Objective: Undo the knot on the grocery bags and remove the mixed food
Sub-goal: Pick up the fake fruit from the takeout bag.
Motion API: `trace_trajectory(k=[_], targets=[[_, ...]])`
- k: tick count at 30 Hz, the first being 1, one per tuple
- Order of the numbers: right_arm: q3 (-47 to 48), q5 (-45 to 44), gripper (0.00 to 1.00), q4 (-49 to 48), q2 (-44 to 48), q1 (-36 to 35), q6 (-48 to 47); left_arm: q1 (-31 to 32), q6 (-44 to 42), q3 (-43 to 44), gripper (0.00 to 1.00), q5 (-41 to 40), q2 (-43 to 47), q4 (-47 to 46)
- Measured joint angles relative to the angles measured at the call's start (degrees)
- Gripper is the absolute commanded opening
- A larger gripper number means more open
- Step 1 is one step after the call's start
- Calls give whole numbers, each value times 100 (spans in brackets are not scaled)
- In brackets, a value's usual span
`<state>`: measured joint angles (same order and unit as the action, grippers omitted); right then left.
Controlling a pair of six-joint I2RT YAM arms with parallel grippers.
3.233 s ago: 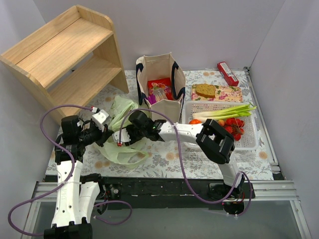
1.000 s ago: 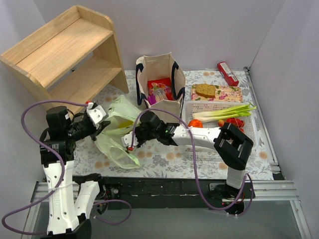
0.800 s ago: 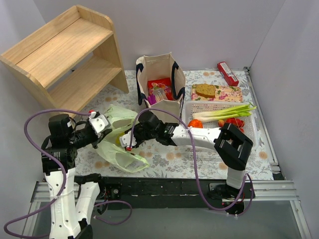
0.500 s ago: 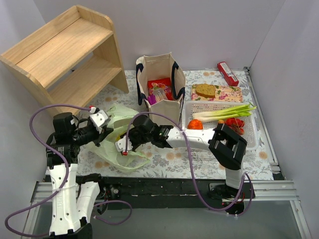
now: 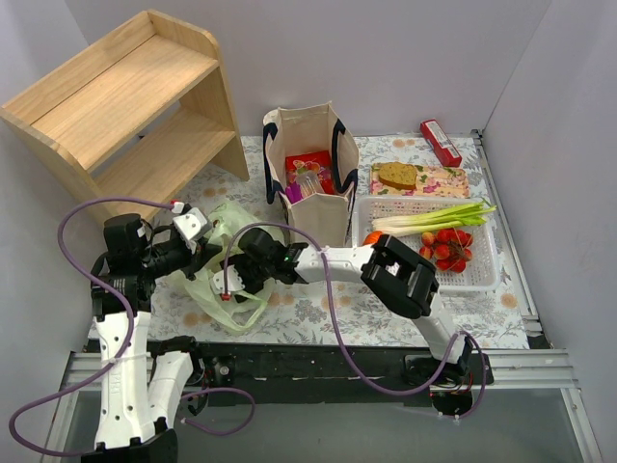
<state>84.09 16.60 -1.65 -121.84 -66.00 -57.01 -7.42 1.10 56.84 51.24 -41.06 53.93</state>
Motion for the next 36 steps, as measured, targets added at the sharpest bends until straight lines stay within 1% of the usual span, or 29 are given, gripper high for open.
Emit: trace_trajectory(k=[8,13,14,15,20,26,28,29,31,32,34,35,36], targets=[[695,9,68,361,-498,192,337,-2,-256,0,0,151,-20,225],[1803,0,70,927,-1069,337,649,-2,-319,0,0,203,-9,304],[1884,-9,96,968,-1130,363,704,-4,-321,0,0,203,-7,302],[1895,-42,98,1029,-1141,385,741,-2,-319,0,0,201,-2,302],[1963,-435,98,1084,-1123,424,925,-9,-286,0,0,153,44,278],[1801,-1178,98,1032,-990,365,1078,-9,-140,-85,0,129,201,175],[1792,-1346,95,1029,-988,358,1078,-9,-96,-101,0,127,208,146],[1788,-1399,88,1029,-988,358,1078,-9,-83,-101,0,127,197,129],[1786,-1502,80,1051,-988,361,1080,-9,-61,-101,0,127,173,114],[1781,-1515,70,1088,-988,361,1082,-11,-55,-101,0,127,160,107],[1777,-1499,60,1154,-988,361,1054,-11,-44,-101,0,125,146,105],[1775,-1499,52,1193,-988,361,1025,-11,-33,-101,0,127,146,105],[1777,-1482,49,1200,-986,363,1010,-11,-22,-101,0,127,149,105]])
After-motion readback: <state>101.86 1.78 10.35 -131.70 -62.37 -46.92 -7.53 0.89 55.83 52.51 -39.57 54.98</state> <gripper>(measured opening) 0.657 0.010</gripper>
